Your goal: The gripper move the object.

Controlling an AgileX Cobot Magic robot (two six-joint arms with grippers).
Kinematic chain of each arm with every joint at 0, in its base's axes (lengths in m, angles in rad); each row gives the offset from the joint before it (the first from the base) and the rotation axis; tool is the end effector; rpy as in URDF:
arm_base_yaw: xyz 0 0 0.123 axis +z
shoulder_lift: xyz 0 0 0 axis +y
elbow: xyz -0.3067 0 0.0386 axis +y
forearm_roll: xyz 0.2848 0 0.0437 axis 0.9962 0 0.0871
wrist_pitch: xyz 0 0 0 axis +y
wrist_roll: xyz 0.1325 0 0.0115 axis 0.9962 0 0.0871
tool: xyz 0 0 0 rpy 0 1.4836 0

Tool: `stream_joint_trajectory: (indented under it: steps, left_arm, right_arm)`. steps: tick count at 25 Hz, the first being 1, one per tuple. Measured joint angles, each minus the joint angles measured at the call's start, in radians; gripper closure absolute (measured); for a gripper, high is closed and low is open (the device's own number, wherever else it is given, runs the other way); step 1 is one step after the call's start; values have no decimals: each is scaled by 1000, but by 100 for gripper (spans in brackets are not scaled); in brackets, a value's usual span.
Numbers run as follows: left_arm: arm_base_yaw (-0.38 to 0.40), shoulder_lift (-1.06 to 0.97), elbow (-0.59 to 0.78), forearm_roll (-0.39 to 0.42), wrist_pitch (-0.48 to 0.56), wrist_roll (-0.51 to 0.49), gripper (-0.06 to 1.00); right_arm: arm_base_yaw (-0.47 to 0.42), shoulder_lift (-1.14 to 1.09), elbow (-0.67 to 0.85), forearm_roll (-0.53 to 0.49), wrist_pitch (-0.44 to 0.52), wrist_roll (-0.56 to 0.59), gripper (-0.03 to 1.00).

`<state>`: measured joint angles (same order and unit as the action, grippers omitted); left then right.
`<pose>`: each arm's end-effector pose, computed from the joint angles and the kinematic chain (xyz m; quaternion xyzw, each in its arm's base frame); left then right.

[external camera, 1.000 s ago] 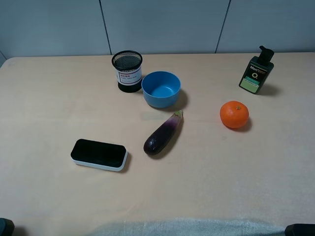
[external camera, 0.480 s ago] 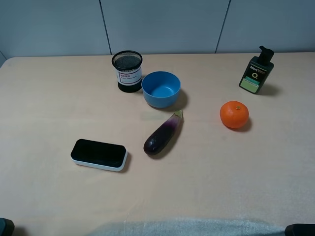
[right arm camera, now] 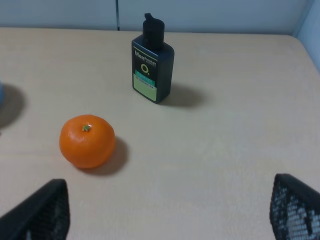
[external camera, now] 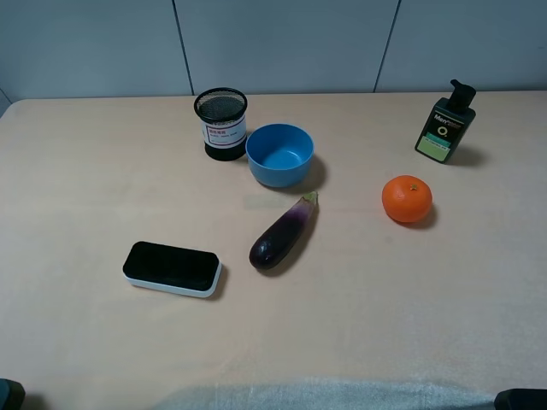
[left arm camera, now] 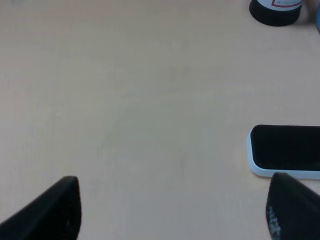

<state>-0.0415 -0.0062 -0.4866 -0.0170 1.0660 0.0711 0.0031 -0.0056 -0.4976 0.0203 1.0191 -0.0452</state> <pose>0.0407 -0.0037 0.2708 0.0485 0.8551 -0.0009 0.5162 0.0424 0.0024 0.2802 -0.0205 0.8410 -0.0012 0.5406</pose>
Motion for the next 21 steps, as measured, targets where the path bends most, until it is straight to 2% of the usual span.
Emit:
stream_joint_trajectory:
  steps: [21]
  left_arm:
    - [0, 0, 0, 2, 0, 0, 19]
  right_arm:
    - [0, 0, 0, 0, 0, 0, 36]
